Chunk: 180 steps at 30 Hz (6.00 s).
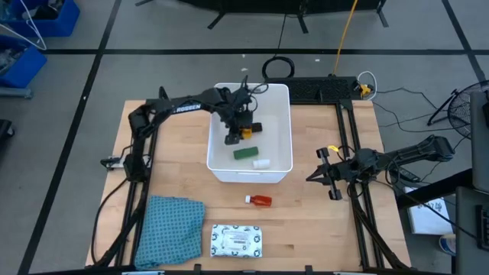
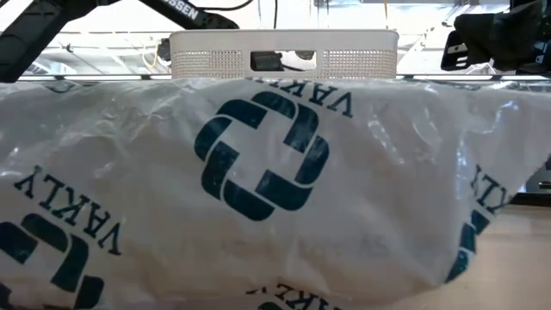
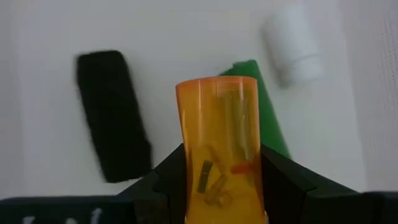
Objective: Pick & place medical supplies in basket/bin
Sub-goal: Put the orange medicine bottle into the bin, then put the red medicine bottle into the bin
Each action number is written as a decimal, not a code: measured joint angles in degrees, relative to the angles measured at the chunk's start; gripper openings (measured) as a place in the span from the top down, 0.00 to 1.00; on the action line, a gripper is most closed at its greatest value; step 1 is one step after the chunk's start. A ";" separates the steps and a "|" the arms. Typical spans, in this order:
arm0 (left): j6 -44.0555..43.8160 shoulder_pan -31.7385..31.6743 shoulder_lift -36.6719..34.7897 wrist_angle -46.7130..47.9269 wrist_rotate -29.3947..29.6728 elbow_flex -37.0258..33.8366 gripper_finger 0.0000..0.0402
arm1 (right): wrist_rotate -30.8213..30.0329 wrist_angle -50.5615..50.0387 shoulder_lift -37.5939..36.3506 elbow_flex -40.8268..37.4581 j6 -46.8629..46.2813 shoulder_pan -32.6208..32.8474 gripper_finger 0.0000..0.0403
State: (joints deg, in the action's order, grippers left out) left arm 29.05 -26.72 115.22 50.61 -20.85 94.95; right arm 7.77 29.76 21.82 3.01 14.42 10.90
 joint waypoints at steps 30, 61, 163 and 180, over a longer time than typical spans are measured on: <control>-1.03 7.20 -0.11 9.19 11.57 11.56 0.13 | 1.42 7.42 0.00 -0.09 -0.35 0.00 1.00; -22.15 25.89 -76.46 -61.67 23.07 -69.43 0.99 | -3.51 6.85 0.02 -0.11 -0.77 0.02 1.00; -35.81 29.16 -79.23 -86.86 31.78 -93.35 0.92 | -34.45 -40.56 83.89 59.08 -35.59 15.29 0.23; -35.38 29.16 -79.23 -87.62 30.80 -93.35 0.92 | -28.39 -36.70 88.03 59.08 -34.41 14.27 0.53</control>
State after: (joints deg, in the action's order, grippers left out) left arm -6.34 2.44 35.99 -37.01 9.96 1.61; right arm -20.62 -6.94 109.86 62.08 -19.99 25.17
